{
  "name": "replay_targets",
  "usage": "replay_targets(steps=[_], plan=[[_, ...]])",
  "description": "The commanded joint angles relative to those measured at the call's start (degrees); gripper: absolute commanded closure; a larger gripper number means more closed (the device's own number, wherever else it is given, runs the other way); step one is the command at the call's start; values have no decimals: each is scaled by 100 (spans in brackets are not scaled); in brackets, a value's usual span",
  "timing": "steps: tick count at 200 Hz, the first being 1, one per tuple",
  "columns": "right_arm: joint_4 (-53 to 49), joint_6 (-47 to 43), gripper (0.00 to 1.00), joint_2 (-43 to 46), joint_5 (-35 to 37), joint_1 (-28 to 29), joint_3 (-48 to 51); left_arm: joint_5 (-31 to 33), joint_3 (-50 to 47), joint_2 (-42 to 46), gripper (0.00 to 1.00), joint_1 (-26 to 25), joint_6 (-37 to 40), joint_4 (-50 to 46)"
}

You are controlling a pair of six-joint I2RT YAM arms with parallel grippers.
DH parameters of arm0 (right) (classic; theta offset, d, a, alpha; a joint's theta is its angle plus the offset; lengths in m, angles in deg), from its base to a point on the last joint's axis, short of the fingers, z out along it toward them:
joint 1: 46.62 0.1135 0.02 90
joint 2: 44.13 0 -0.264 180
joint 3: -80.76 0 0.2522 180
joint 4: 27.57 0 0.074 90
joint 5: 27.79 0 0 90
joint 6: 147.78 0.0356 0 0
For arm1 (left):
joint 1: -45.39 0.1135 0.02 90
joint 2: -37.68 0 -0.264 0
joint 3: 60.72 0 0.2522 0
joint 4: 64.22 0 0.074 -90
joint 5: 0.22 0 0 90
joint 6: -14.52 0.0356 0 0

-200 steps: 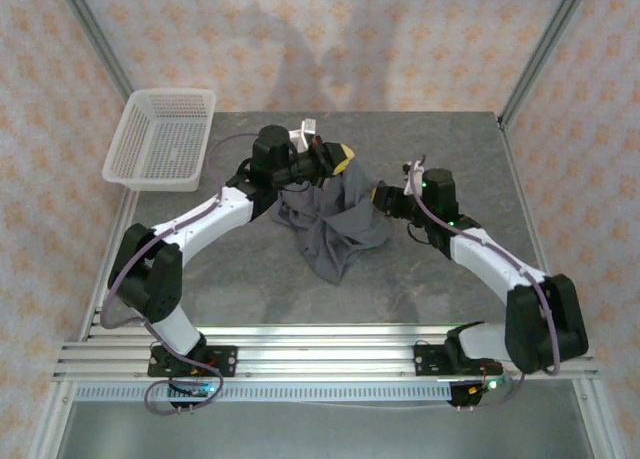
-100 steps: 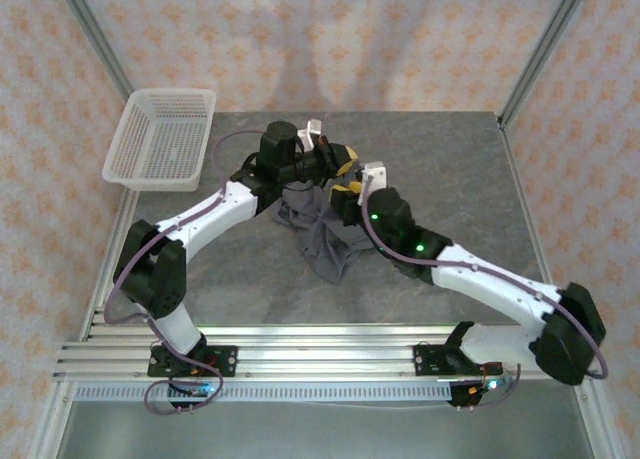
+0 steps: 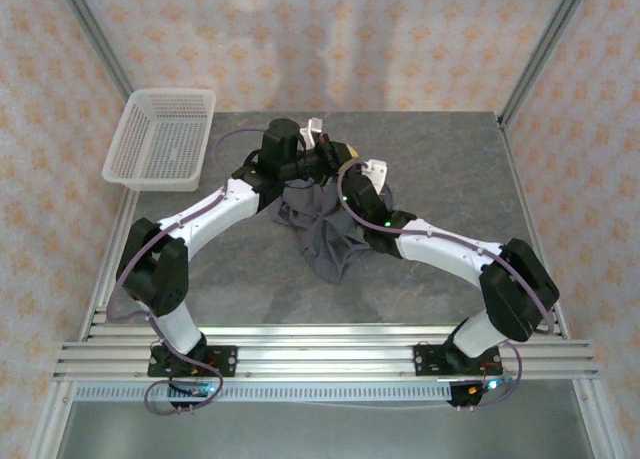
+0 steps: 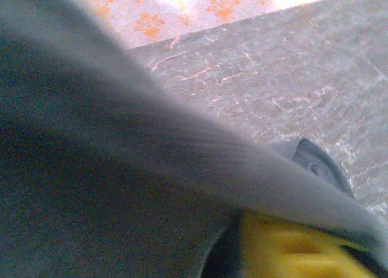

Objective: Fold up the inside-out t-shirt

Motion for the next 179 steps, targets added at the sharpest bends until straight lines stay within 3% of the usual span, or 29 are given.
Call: replay_targets(steps=[1,10,23,39,60,78,90,97,114,158,179], plan=[[10,4,89,5,-97,-69,-193,-7,207,-25,100,-23,108,-60],[36,-96,97,92,-280,-81,-147,13,221,-35,100,-27,157,-127],[80,-361,100,263,-882,-111,-48,88,248,-48,100,-5,303,-356],[328,-866,100,636,-2290,-192,218,294,443,-105,100,51,749,-964],[782,-1052,100,1244,-4060,-410,658,906,1019,-303,100,226,1900,-2328],[1111,-836,100,1668,-5072,-739,901,1572,1399,-486,90,503,2899,-3141],[1300,-622,100,1846,-5556,-983,1006,1630,1462,-549,85,823,3141,-3251],[1444,-495,100,1912,-5806,-1146,1065,1455,1334,-497,81,1018,3084,-2993],[1742,-210,100,1940,-6248,-1483,1192,989,977,-222,61,1304,3043,-2425],[1742,-181,100,1897,-6658,-1813,1268,-277,488,437,43,1116,3627,-2721],[1691,-188,100,1799,-6826,-1835,1214,-105,699,491,36,683,4360,-3676]])
